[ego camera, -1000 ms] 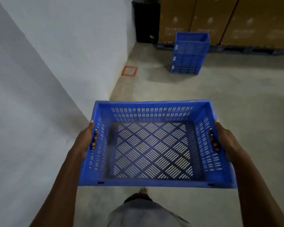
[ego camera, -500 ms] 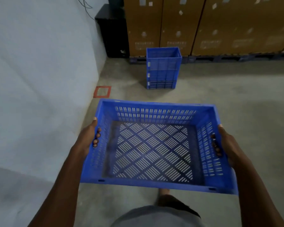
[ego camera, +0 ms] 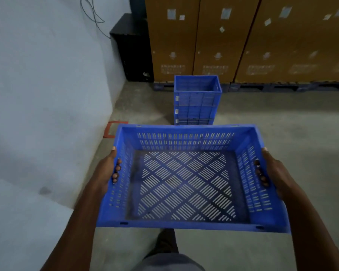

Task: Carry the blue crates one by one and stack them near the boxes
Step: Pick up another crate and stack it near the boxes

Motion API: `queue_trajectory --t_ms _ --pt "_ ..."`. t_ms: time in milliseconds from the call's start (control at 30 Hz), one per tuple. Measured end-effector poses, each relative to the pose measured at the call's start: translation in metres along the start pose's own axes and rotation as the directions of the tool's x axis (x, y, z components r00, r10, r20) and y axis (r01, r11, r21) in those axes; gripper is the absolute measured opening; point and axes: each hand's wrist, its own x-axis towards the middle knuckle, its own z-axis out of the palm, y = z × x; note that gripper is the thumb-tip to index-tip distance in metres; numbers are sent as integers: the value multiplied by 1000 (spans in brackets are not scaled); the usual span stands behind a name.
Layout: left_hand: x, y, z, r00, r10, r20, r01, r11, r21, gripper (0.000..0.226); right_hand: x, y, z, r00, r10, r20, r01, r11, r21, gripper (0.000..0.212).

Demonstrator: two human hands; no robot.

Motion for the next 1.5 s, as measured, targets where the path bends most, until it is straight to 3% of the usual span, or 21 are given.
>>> queue_trajectory --t_ms 367,567,900,1200,1367,1500 --pt "218 150 97 997 28 68 -33 997 76 50 191 -115 52 994 22 -108 -17 999 44 64" --pt "326 222 164 995 67 75 -74 993 92 52 315 -171 66 993 42 -110 -33 997 75 65" --pt "481 324 289 1000 -1 20 -1 997 80 54 543 -287 75 997 17 -79 -17 1000 9 62" --pt "632 390 374 998 -59 -25 61 996 68 56 717 -364 100 997 48 -56 -49 999 -12 58" --pt "733 423 420 996 -89 -17 90 988 123 55 810 -388 129 988 95 -118 -99 995 -30 71" --pt "799 447 449 993 -114 4 113 985 127 55 874 -407 147 984 128 -126 -132 991 -27 59"
